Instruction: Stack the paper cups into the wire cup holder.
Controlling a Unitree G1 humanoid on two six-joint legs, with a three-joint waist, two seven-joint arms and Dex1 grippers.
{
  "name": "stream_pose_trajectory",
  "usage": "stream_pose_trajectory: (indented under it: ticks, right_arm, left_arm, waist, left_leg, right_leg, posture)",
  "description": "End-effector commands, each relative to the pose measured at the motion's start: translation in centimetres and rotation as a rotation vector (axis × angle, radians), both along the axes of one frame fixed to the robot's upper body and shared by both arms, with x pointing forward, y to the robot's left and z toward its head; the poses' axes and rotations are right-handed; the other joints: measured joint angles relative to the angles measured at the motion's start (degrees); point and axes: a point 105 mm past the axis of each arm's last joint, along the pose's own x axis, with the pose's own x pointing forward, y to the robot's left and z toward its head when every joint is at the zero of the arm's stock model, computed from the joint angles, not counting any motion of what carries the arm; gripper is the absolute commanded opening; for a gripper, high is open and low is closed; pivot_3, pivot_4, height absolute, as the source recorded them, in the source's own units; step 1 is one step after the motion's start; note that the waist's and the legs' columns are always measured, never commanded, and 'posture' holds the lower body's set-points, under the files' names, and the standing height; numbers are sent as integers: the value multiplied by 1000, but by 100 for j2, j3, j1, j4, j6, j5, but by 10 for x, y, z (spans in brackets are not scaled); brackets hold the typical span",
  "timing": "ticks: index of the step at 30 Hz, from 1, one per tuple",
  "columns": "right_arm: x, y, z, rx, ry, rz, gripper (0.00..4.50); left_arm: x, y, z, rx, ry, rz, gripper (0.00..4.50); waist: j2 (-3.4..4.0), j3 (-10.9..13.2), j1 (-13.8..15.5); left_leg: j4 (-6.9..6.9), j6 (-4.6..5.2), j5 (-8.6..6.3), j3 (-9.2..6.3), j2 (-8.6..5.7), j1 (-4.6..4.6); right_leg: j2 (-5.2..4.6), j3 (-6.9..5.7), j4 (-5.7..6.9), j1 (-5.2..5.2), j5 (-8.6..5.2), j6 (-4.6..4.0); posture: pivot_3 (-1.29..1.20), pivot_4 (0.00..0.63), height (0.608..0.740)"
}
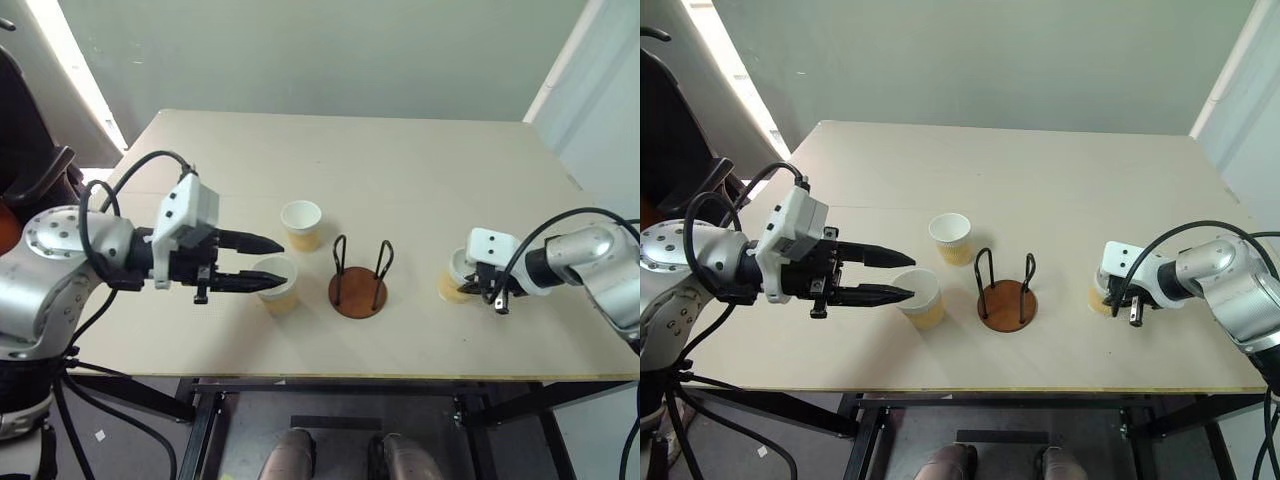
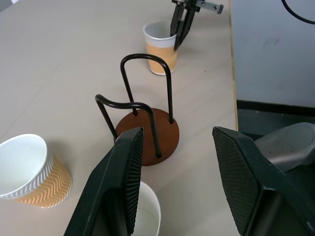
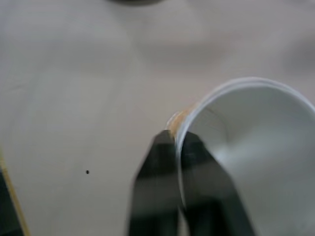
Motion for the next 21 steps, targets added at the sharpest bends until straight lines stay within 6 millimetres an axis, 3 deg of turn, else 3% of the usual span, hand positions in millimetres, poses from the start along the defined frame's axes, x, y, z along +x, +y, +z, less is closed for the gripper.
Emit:
stream_pose_trajectory:
  ticks: [1,3,5,9,11,15,21]
  right_arm:
    - [-5,12,64,86,-121,109,30]
    - [-10,24,97,145,-170,188,7]
    - [-14,33,115,163,-198,252,0]
    - [-19,56,137,180,-239,398,0]
    - [-20,67,138,173,-235,462,0]
    - [-19,97,119,122,-186,611,0]
    - [-13,109,107,83,-171,674,0]
  left_arm:
    - [-1,5,7,9,-31,25,2402]
    - [0,9,8,2,-19,48,2571]
    - [1,9,8,-5,-17,56,3012]
    - [3,11,5,2,-21,73,4435]
    - [4,12,3,13,-37,81,4473]
    - [-1,17,-2,31,-36,99,4473]
    - [-9,21,-6,43,-24,119,4473]
  waist:
    - [4,2,-2]
    - [12,7,-8]
    - [8,5,-14]
    - [-5,-3,-15]
    - [-4,-2,-16]
    - [-1,-1,-48]
    - [1,1,-11]
  left_leg:
    - [-1,0,0,0,0,0]
    - [-2,-1,1,3,-1,-3]
    - [-6,-3,2,5,-1,-1]
    - [-9,-5,-4,-6,1,3]
    - [-8,-5,-4,-6,0,1]
    - [-8,-5,-4,-5,2,6]
    - [-8,-6,-4,-11,0,-2]
  right_leg:
    - [0,0,0,0,-3,-5]
    - [0,0,0,-4,-11,-19]
    - [0,0,2,-6,-29,-49]
    - [4,-4,2,-2,-39,-64]
    - [3,-4,1,-3,-38,-63]
    - [3,-4,6,-5,-39,-66]
    - [2,-9,8,-10,-41,-73]
  posture:
    - [0,150,740]
    - [0,150,740]
    - [0,150,740]
    - [0,150,740]
    - [0,150,740]
    - [0,150,740]
    - [0,150,740]
